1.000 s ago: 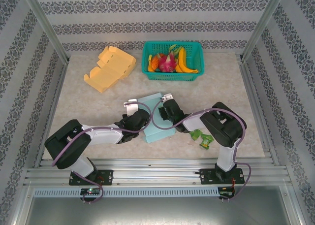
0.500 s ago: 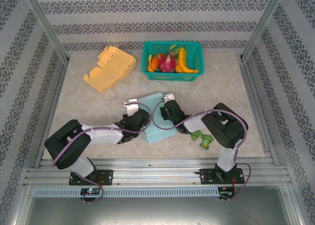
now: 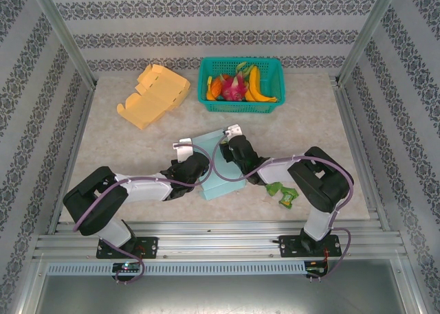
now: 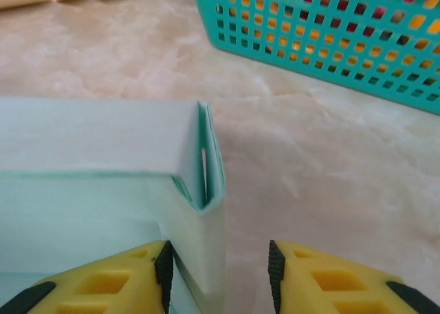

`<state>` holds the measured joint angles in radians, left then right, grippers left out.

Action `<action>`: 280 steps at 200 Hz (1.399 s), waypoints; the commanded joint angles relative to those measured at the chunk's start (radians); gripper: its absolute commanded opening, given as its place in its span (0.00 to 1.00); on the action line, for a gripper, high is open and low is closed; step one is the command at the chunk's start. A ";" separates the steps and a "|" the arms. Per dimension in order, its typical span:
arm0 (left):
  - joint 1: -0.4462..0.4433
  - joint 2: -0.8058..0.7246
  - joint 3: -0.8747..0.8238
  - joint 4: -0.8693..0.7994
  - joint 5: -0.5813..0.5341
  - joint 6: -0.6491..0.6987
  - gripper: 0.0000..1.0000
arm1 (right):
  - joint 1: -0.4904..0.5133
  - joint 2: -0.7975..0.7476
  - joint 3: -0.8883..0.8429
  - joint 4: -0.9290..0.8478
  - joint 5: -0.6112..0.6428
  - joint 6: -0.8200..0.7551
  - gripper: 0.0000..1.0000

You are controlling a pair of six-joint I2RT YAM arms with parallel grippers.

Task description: Fold the paper box

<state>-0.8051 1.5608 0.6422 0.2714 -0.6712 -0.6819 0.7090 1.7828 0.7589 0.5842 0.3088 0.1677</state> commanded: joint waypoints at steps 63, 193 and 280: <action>-0.014 -0.019 0.007 -0.050 -0.031 0.013 0.00 | -0.002 0.040 0.060 0.056 0.177 -0.134 0.23; -0.014 -0.014 0.038 -0.090 -0.072 0.011 0.00 | -0.068 0.006 -0.053 0.096 -0.065 -0.009 0.43; -0.004 0.015 0.078 -0.096 -0.064 0.067 0.00 | -0.037 -0.341 -0.278 0.052 -0.152 0.097 0.59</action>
<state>-0.8116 1.5631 0.6838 0.2073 -0.7090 -0.6586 0.6590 1.5558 0.5327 0.6720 0.1745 0.2058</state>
